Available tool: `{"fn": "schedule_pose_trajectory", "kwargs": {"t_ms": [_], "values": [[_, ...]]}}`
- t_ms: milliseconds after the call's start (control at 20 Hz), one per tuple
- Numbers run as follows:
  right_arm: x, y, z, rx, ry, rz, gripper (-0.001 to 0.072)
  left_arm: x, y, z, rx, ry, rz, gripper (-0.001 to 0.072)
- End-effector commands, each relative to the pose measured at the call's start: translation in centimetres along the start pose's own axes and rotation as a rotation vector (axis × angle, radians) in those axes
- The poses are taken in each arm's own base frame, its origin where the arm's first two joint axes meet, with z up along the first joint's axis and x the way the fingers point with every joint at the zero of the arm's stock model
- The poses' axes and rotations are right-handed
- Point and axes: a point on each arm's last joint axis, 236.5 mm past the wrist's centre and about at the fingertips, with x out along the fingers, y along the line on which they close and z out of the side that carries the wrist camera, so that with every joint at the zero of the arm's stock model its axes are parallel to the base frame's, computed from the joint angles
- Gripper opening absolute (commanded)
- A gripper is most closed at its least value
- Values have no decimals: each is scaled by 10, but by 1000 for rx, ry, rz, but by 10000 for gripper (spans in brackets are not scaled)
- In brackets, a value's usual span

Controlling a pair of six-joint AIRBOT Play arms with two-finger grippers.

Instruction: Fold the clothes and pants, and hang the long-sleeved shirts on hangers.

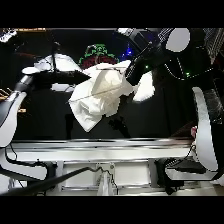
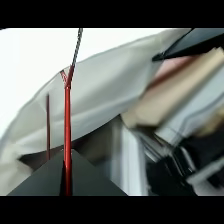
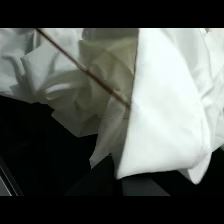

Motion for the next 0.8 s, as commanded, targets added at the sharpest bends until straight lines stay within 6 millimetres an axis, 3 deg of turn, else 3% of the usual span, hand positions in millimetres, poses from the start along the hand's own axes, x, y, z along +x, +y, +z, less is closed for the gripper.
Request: {"fn": "schedule_pose_trajectory", "kwargs": {"t_ms": [0,150,250,500,750], "values": [[1,-7,0,1,-1,-28,24,-32,-8,20,54,-43,21,11],[4,-8,1,2,0,-26,24,-50,-20,35,123,-69,47,11],[5,-8,5,4,-15,-25,24,-49,-28,37,136,-66,35,11],[4,-9,9,13,-35,-28,24,-17,-45,21,147,-7,-43,10],[3,-6,11,15,-46,-17,24,28,-54,-12,100,71,-155,10]]}}
